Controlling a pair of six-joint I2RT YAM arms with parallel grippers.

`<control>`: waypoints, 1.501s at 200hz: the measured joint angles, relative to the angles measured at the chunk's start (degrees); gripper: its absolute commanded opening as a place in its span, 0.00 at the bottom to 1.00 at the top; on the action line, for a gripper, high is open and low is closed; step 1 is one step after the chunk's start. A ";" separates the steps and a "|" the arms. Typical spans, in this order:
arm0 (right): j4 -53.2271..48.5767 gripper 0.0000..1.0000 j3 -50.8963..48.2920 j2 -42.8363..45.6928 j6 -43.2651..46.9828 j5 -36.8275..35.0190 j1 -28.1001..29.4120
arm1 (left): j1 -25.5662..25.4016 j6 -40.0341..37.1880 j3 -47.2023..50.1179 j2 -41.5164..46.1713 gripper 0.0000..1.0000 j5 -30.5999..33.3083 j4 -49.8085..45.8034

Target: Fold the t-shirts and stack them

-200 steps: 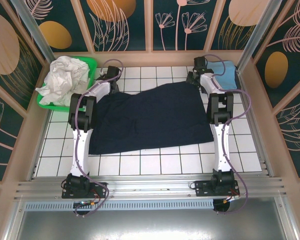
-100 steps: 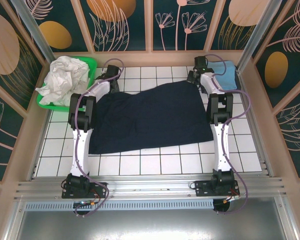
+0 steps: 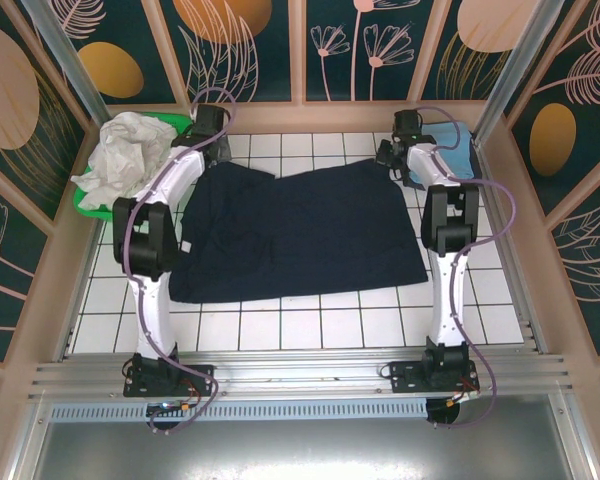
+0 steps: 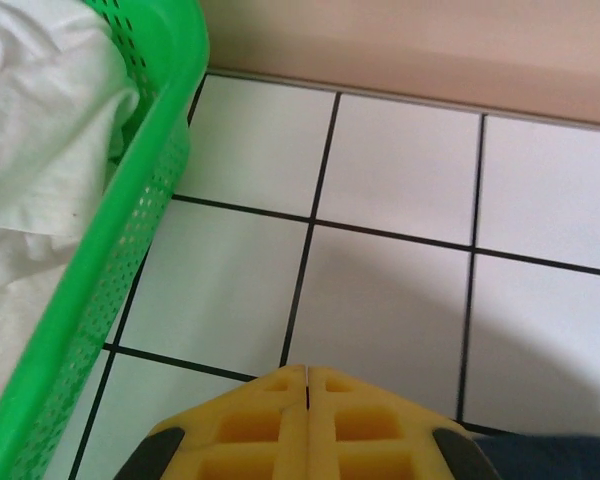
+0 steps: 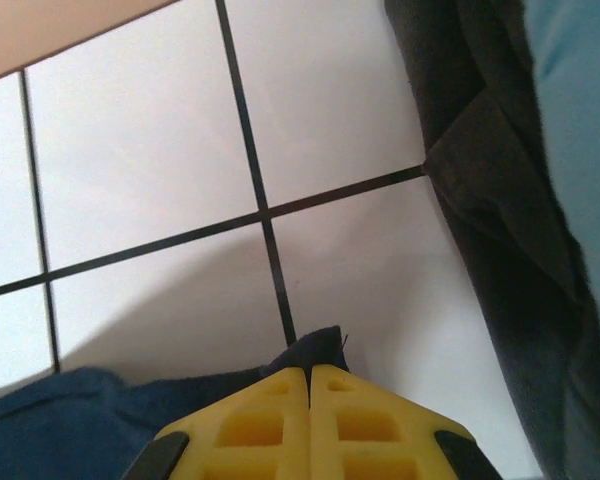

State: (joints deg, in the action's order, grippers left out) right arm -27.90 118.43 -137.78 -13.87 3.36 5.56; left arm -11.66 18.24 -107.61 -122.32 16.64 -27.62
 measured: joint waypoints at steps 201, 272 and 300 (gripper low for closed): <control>26.77 0.00 -66.42 44.98 1.16 14.36 -7.32 | 0.04 6.49 66.82 52.22 0.00 -11.10 20.72; 28.63 0.00 -74.64 49.03 -0.28 16.28 -10.95 | 0.04 10.08 76.00 58.80 0.00 -11.67 23.19; 29.20 0.00 -77.33 49.83 -2.21 16.26 -12.26 | 0.04 11.32 78.86 60.06 0.00 -11.52 24.90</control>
State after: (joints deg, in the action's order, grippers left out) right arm 1.30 41.10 -87.94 -16.08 19.62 -6.70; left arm -11.62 29.56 -28.75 -62.26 5.13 -2.72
